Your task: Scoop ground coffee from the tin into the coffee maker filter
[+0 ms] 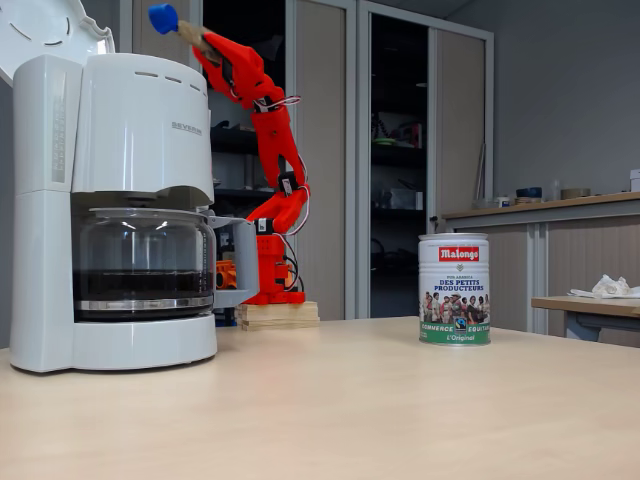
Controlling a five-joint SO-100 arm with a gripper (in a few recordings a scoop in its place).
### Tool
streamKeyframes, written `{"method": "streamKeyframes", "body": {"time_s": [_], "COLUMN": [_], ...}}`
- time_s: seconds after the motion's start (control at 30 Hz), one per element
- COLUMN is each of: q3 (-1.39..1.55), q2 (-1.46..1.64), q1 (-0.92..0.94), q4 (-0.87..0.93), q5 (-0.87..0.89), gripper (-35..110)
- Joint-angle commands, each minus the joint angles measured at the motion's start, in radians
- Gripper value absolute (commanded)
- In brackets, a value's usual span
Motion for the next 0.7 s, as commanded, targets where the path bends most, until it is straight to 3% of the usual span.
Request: {"method": "streamKeyframes", "body": {"time_s": [0.0, 0.2, 0.37, 0.5, 0.67], "q3": [-0.061, -0.133, -0.259, -0.258, -0.149], "q2": [-0.006, -0.006, -0.040, -0.037, -0.006], "q1": [-0.074, -0.319, -0.643, -0.890, -1.147], "q4": [0.055, 0.124, 0.275, 0.364, 0.403], "q5": [-0.430, -1.008, -1.368, -1.502, -1.514], "gripper": [0, 0, 0, 0, 0]}}
